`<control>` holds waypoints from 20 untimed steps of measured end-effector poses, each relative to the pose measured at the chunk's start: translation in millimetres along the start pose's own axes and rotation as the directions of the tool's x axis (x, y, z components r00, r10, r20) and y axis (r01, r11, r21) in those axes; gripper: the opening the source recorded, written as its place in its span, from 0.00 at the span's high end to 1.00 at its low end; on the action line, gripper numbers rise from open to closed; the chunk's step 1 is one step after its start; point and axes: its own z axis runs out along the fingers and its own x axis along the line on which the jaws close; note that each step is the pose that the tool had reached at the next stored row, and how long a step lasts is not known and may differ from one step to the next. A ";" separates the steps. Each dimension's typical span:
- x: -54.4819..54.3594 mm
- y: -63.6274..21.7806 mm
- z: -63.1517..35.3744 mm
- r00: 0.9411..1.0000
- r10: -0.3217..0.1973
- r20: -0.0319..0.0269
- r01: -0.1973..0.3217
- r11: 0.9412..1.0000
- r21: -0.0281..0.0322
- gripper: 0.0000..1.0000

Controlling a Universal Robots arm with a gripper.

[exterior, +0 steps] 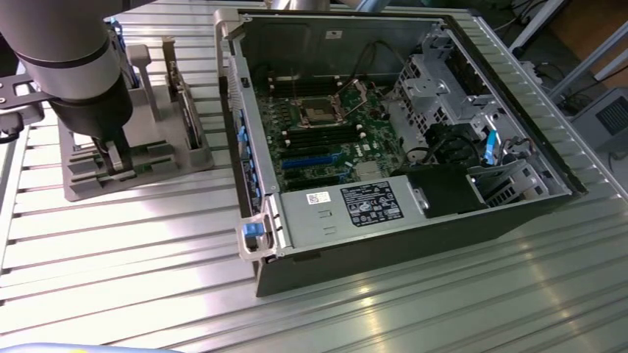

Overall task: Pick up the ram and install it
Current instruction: 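Pick up the ram and move it above insertion slot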

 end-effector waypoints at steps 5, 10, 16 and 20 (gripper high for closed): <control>0.0 0.0 1.7 1.000 0.000 0.000 0.000 1.000 0.000 0.64; 0.0 0.0 1.8 1.000 0.000 0.000 0.000 1.000 0.000 0.65; 0.0 0.0 1.8 1.000 0.000 0.000 0.000 1.000 0.000 0.87; 0.0 0.0 1.8 1.000 0.000 0.000 0.000 1.000 0.000 0.87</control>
